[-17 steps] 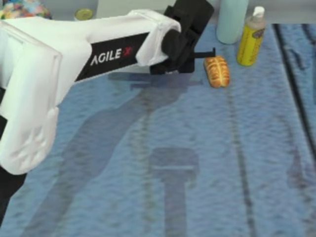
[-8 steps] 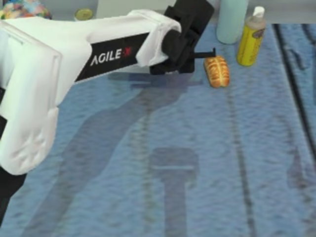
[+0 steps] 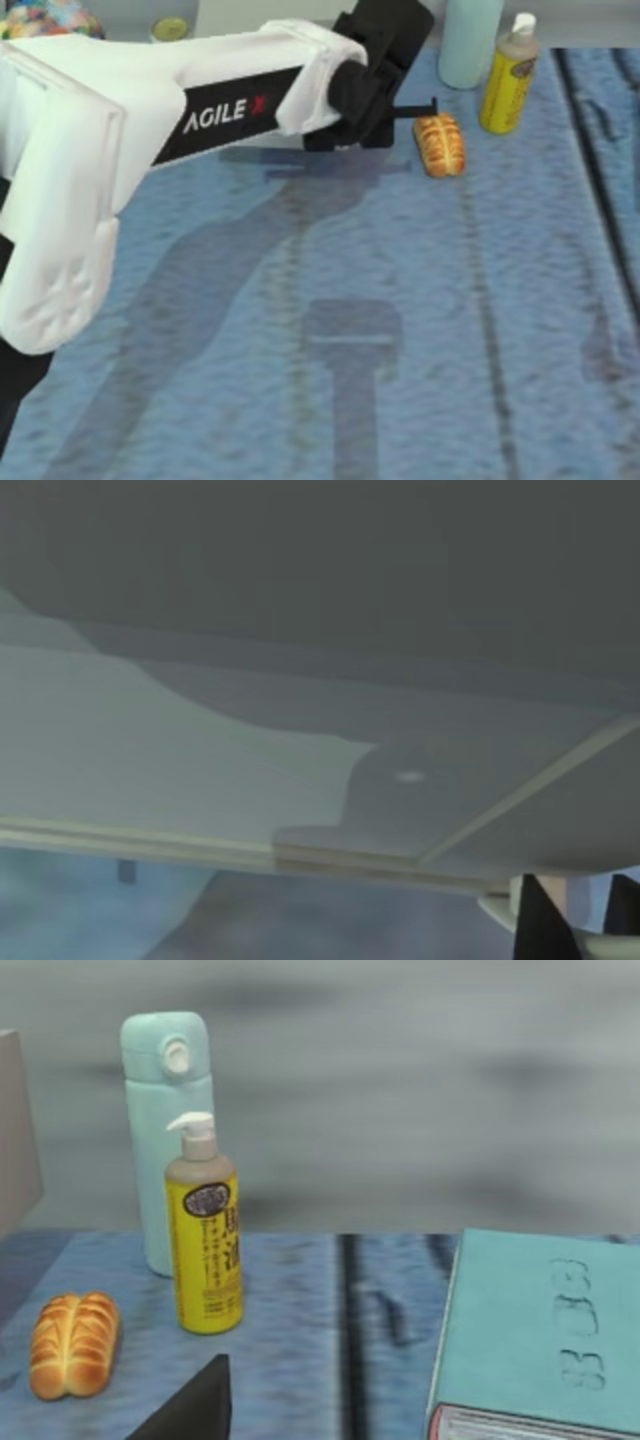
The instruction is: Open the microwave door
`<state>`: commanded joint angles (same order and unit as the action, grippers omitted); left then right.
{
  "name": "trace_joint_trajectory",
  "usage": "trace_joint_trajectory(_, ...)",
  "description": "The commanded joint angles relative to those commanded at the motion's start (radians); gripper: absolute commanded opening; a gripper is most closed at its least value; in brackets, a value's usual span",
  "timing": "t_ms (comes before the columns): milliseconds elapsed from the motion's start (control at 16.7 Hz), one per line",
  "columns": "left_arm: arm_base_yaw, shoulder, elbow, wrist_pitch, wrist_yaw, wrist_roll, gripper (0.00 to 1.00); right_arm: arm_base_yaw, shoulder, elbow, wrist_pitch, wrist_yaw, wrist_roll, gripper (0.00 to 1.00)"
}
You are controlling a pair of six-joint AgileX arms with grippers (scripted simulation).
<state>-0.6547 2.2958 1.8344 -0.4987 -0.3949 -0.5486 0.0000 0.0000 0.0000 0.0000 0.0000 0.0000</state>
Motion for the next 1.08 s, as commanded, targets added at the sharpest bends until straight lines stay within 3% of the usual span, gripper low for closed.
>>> trace_joint_trajectory(1080,0.005,-0.053,-0.094,0.061,0.037,0.057,0.0,0.0,0.0,0.0,0.0,0.0,0.0,1.0)
